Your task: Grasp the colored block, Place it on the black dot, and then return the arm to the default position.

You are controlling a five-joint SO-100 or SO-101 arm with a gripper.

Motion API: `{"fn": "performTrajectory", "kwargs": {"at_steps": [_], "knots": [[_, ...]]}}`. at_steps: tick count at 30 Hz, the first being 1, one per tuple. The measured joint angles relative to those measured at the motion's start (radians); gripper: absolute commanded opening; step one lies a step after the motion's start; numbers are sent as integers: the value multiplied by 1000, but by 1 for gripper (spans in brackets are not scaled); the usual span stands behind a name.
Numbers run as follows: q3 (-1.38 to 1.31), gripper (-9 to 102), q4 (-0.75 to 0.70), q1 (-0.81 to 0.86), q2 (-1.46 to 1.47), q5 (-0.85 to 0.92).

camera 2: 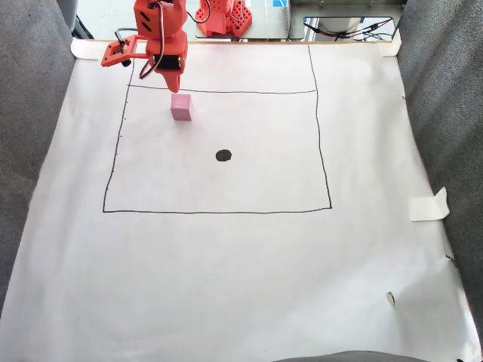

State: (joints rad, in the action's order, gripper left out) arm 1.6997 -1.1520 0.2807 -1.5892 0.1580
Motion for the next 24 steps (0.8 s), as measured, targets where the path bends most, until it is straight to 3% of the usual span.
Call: {"fn": "performTrajectory", "kwargs": {"at_steps": [5,10,24], "knots": [[0,0,-5,0,6,9],[0,14,-5,0,15,29],[0,28,-46,0,21,75]]}}
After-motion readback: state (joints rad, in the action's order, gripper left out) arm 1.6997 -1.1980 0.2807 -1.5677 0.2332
